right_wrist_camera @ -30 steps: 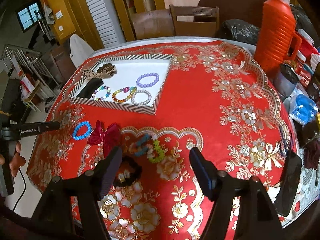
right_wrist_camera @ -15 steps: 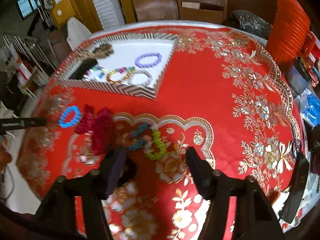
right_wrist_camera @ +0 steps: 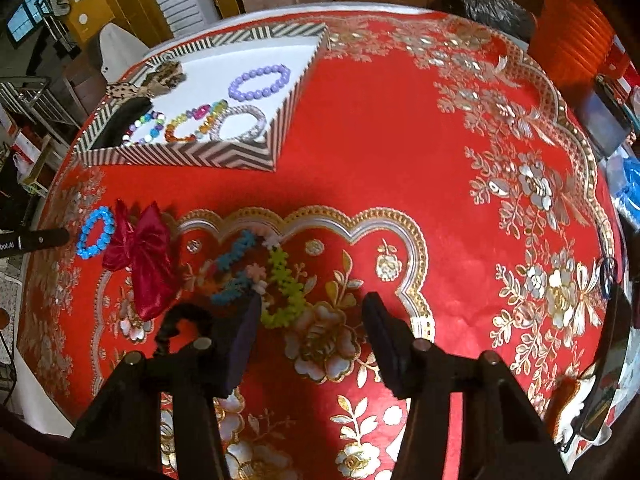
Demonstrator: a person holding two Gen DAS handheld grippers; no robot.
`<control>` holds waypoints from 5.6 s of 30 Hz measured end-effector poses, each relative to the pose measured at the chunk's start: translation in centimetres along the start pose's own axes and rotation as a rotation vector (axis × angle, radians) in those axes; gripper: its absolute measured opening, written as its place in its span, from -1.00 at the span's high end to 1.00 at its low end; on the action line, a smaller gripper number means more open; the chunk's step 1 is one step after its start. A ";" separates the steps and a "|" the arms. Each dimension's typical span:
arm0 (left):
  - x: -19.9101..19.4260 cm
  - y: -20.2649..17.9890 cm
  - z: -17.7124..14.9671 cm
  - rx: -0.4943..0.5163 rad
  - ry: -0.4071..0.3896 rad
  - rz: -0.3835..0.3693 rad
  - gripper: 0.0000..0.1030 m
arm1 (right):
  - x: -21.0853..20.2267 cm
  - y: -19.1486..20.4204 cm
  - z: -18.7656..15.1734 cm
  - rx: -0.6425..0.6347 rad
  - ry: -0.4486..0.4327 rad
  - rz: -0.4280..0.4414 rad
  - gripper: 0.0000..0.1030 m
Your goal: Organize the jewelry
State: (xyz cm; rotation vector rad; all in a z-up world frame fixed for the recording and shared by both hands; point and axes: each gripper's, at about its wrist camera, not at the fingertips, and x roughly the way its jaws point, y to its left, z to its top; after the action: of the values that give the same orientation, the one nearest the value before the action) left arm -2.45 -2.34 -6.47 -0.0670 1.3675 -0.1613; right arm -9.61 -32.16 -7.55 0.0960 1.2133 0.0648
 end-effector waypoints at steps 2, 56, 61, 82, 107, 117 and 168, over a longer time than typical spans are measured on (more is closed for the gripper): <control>0.5 -0.4 0.2 0.026 0.007 0.032 0.77 | 0.4 0.1 -0.1 -0.005 0.012 -0.002 -0.08; -5.0 -3.8 4.1 0.178 -0.119 -0.058 1.00 | -8.5 0.1 5.6 -0.065 -0.198 0.096 0.76; -7.0 -4.0 5.5 0.191 -0.170 -0.043 1.00 | -9.5 0.3 7.1 -0.085 -0.229 0.083 0.76; -6.4 -7.3 13.4 0.278 -0.229 0.024 1.00 | -7.2 5.8 15.7 -0.187 -0.250 0.104 0.76; 0.2 -7.7 21.4 0.253 -0.125 -0.021 1.00 | -0.2 6.1 22.7 -0.154 -0.175 0.108 0.76; 4.5 -7.7 22.5 0.185 -0.021 -0.125 1.00 | 0.8 3.7 20.4 -0.035 -0.139 0.145 0.40; -5.6 -8.6 5.1 0.123 -0.214 0.020 0.61 | -7.0 2.4 4.8 0.013 -0.173 0.151 -0.20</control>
State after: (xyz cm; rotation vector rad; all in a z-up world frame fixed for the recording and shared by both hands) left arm 0.82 -10.21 1.20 0.0318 1.1418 -0.2154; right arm -7.54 -30.71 0.86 0.2010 1.0326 0.1771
